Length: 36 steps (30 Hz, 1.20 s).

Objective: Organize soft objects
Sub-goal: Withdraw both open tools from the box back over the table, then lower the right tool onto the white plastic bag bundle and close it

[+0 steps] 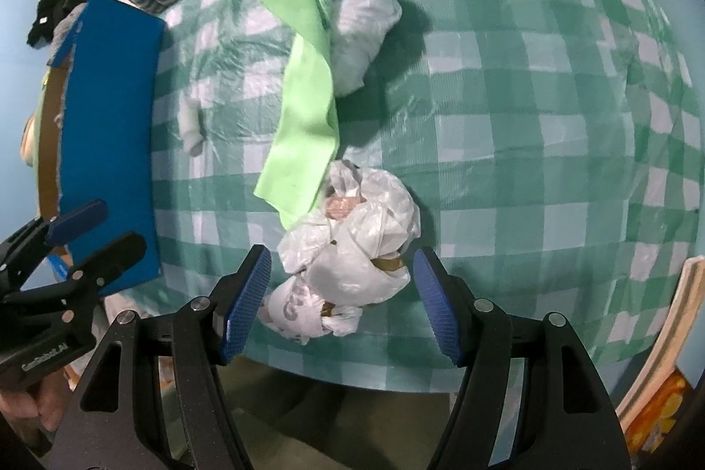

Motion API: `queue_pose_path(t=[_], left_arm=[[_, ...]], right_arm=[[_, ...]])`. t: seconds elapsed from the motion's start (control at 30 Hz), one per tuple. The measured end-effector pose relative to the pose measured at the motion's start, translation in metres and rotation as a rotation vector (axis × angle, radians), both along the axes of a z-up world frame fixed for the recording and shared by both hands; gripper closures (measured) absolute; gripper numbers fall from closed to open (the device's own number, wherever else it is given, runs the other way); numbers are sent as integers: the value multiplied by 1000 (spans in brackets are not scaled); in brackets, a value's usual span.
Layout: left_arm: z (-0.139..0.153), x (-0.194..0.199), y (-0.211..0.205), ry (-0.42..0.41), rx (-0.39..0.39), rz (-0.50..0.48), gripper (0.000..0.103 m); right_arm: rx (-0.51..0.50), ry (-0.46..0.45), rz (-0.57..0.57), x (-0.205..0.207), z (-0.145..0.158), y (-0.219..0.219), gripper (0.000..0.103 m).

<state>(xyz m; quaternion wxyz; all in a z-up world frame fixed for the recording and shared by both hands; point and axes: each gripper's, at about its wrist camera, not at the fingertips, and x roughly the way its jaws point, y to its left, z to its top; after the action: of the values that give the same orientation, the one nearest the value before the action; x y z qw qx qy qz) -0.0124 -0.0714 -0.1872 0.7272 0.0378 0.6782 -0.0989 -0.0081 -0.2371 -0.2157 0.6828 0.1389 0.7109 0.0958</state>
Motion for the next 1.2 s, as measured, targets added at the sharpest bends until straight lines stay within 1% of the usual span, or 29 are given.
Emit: queue_pose_path(t=[0.2,0.33,0.43,0.5,0.57,0.63,0.87,1.0,1.13,1.2], left_arm=[[-13,4,5,16,5,23,37],[-17,8,7,22,-12,32,36],[-23,11,8,31,-9,45,36],[-27,14,10,45,-14,59,36],[-29,16,13,50,-17,71,36],[-31,16,16,53,-18,80,36],[-38,20,34,73,-27,163,36],[-41,24,40,75,-33,205,36],[-41,34,41,71,-27,222,36],[-41,41,41,67,-21,229,34]], right_arm=[[-13,31,11,-1,-14,5,35],[-30,58,34,0,-27,10,35],[-35,65,48,1,-33,10,35],[-52,62,57,2,-35,8,37],[-64,61,58,5,-37,3,45],[-73,61,56,9,-38,-4,46],[-142,25,98,31,-37,-29,46],[-193,-10,139,48,-34,-41,46],[-211,-61,160,65,-27,-53,46],[-200,-75,150,70,-22,-59,46]])
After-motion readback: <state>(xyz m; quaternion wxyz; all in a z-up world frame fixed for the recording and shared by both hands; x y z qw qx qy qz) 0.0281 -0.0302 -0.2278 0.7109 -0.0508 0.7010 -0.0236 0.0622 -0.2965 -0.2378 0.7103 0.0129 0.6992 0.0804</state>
